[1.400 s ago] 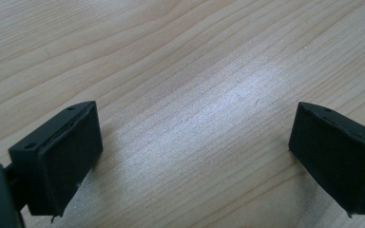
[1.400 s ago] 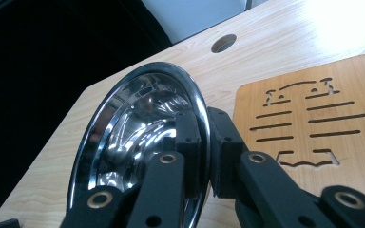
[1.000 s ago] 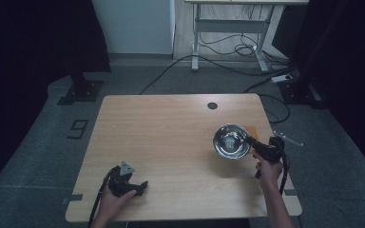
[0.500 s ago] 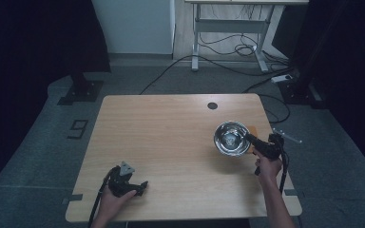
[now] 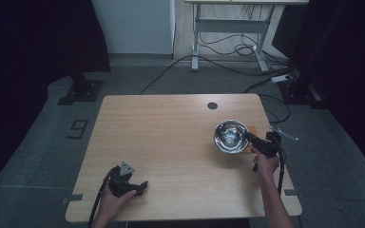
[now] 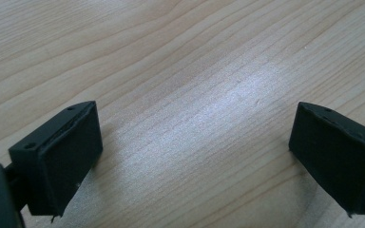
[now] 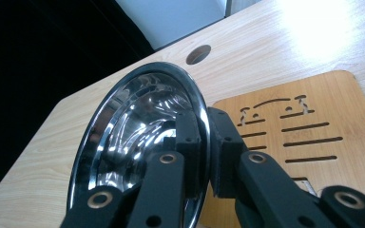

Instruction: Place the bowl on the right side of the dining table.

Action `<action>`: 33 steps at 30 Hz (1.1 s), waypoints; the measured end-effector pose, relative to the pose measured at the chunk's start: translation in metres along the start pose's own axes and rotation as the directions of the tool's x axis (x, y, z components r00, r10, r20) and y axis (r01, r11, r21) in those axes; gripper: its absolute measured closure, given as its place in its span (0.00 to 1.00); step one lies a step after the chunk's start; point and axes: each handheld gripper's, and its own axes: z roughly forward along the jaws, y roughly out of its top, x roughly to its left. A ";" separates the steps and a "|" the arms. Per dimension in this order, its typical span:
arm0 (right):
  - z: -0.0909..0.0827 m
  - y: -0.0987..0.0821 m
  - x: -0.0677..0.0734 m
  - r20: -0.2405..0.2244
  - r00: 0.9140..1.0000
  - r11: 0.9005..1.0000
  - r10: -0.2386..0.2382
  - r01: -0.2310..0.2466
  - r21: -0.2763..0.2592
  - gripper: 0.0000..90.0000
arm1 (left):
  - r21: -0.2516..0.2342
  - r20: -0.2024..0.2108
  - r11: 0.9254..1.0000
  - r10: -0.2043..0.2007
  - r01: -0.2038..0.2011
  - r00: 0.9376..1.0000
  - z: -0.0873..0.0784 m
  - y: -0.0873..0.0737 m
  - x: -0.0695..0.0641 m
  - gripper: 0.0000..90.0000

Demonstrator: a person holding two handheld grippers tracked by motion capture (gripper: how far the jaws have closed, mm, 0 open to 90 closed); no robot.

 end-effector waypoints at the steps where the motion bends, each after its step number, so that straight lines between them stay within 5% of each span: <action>1: 0.001 0.000 -0.001 0.004 1.000 1.000 -0.002 0.002 0.001 0.94 | 0.000 0.000 1.000 0.000 0.000 1.000 0.000 0.000 0.000 0.04; 33: -0.001 0.002 -0.039 0.100 0.994 0.998 0.053 -0.050 -0.030 0.94 | 0.000 -0.002 1.000 -0.002 0.002 1.000 0.000 0.000 0.000 0.04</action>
